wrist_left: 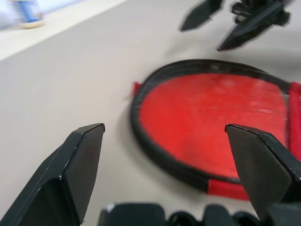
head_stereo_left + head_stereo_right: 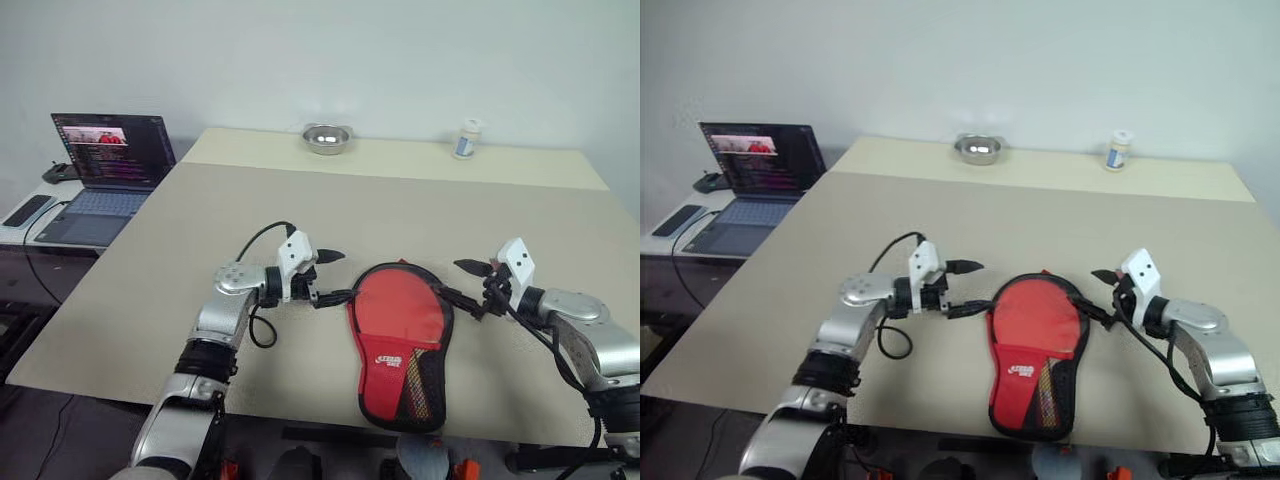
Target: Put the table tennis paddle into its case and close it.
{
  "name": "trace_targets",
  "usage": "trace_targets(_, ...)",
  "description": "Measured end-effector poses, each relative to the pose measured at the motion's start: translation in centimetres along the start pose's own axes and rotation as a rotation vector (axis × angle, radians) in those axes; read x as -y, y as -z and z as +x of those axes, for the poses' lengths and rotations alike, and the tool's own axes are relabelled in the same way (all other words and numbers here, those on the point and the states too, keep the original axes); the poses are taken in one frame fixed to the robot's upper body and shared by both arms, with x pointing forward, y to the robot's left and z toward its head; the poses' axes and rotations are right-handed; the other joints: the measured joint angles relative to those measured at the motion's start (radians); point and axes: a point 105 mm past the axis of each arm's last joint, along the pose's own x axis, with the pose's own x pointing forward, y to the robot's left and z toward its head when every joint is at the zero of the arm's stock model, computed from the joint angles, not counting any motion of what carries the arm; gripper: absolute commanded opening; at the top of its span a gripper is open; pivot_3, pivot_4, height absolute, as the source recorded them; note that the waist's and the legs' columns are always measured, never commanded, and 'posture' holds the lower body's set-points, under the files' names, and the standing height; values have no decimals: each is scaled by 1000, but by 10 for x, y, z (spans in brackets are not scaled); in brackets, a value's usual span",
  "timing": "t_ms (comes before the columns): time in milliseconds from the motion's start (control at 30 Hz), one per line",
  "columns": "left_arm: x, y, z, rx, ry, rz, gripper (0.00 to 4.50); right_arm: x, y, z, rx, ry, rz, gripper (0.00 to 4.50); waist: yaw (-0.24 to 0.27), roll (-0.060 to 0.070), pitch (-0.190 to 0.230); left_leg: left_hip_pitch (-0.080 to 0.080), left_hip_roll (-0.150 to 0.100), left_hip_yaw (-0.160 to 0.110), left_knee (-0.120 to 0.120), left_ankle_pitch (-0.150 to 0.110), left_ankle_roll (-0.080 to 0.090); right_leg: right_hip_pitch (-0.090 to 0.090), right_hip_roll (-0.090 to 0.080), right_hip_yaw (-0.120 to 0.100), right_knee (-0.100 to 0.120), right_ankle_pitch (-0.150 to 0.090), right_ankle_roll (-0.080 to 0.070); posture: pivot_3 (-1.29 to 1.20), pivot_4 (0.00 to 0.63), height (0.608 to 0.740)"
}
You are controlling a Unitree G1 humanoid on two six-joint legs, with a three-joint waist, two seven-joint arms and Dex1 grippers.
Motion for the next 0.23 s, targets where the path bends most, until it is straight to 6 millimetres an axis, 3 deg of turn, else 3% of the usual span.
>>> trace_targets(100,3,-3,7,1,-6,-5,4500,10,0,-10,-17,14,-19,4413,-5,0,0,0,0,1,0,0,1,0,0,2,0,1,1,0,150,740)
trace_targets(233,-1,2,4,-10,-46,-29,4500,7,0,-19,-20,29,-23,4413,-10,0,0,3,4,1,-1,0,0,0,0,2,2,1,0,0,150,740)
